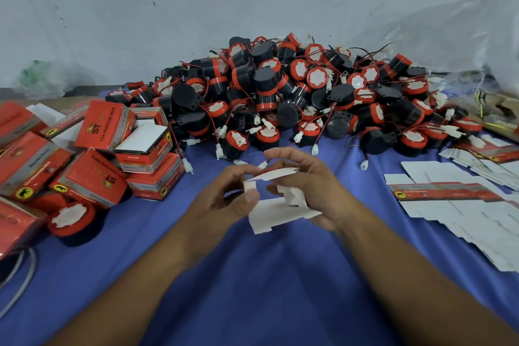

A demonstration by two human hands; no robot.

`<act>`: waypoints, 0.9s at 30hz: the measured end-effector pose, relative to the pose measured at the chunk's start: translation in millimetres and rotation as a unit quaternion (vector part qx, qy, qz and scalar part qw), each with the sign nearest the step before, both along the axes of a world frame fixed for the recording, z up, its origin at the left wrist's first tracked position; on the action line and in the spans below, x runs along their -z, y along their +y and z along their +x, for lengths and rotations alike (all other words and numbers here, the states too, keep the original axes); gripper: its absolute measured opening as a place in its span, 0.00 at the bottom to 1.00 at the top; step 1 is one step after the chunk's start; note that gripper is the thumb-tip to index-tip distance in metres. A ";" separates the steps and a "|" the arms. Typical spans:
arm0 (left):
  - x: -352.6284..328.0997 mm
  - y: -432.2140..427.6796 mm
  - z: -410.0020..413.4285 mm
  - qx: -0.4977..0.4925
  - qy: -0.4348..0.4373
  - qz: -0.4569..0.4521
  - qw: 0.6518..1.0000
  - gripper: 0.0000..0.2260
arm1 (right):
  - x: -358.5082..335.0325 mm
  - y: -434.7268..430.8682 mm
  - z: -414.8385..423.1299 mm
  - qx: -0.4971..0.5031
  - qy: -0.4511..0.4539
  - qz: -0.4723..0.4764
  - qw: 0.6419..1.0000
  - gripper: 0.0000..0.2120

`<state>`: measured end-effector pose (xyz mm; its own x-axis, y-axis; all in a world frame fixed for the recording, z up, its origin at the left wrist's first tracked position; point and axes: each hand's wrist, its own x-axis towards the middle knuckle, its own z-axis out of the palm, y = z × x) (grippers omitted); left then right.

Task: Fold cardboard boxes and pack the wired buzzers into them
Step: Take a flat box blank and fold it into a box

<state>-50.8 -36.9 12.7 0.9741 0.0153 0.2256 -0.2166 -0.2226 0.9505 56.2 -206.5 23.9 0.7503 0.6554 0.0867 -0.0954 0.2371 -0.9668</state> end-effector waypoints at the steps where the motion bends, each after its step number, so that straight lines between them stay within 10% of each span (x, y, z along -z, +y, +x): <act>1: 1.7 0.3 -0.4 0.000 0.004 0.000 1.000 0.19 | 0.2 1.3 -1.8 0.002 -0.005 -0.008 1.000 0.18; 12: 8.7 11.1 10.6 -0.189 0.000 -0.032 0.982 0.16 | 3.1 7.1 -17.5 -0.185 -0.059 -0.032 0.980 0.17; 20: -0.2 -1.6 5.8 -0.038 0.017 -0.058 0.997 0.06 | 3.3 5.3 -2.3 -0.034 -0.001 0.039 0.999 0.11; 23: -0.4 -10.0 9.0 -0.066 -0.041 0.042 0.996 0.30 | 2.2 8.1 -5.3 -0.017 -0.003 0.028 0.999 0.09; 27: 4.6 -9.2 -2.6 -0.090 -0.111 0.058 0.988 0.19 | 1.2 13.0 -13.5 0.018 -0.033 0.014 0.999 0.07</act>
<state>-53.4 -46.1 8.1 0.8843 0.1449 0.4439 -0.3643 -0.3808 0.8499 42.6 -193.6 22.7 0.7657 0.6241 0.1559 -0.0214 0.2670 -0.9634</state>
